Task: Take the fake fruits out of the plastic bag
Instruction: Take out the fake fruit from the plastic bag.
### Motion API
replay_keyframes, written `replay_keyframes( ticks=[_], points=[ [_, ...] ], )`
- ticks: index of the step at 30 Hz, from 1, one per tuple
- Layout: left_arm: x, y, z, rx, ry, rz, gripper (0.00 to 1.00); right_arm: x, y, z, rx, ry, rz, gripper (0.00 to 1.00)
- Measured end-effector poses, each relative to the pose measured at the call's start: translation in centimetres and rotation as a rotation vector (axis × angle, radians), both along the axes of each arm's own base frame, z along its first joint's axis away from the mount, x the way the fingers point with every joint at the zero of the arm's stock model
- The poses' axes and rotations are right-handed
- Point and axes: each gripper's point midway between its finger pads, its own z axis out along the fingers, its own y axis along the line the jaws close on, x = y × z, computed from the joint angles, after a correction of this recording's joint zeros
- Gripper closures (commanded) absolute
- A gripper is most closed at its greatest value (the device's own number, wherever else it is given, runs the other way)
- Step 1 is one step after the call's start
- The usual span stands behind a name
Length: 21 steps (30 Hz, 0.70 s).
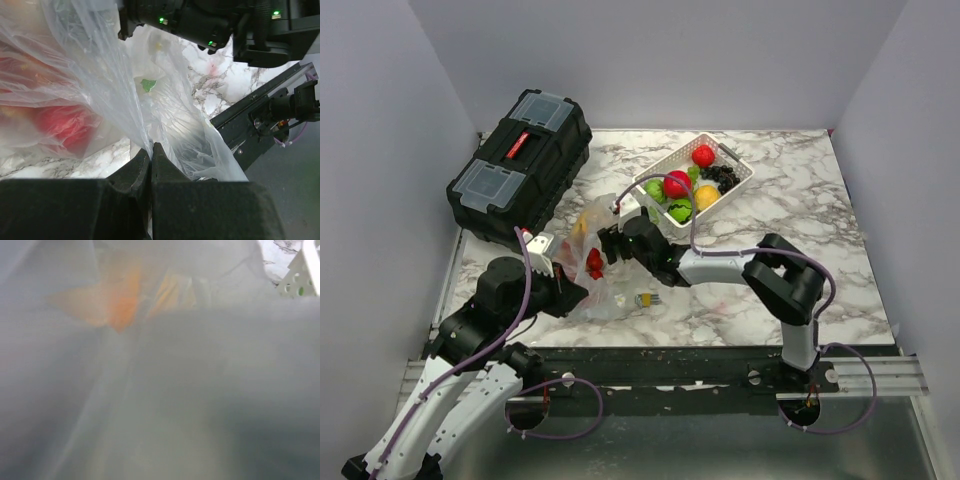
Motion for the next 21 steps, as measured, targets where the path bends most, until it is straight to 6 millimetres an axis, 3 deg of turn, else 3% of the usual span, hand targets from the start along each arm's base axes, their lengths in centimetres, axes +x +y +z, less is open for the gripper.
replay_keyframes(
  ticks=[5,8,17,21],
  points=[
    [0.0,0.0,0.0,0.0,0.0,0.0,1.0,1.0,1.3,-2.3,-0.047,0.011,0.008,0.1],
    [0.0,0.0,0.0,0.0,0.0,0.0,1.0,1.5,1.7,-3.1,-0.069,0.011,0.002,0.16],
    [0.0,0.0,0.0,0.0,-0.001,-0.001,1.0,2.5,1.9,-2.8,-0.093,-0.016,-0.025,0.59],
    [0.0,0.0,0.0,0.0,-0.001,-0.002,1.0,2.5,1.9,-2.7,-0.093,-0.017,-0.03,0.68]
  ],
)
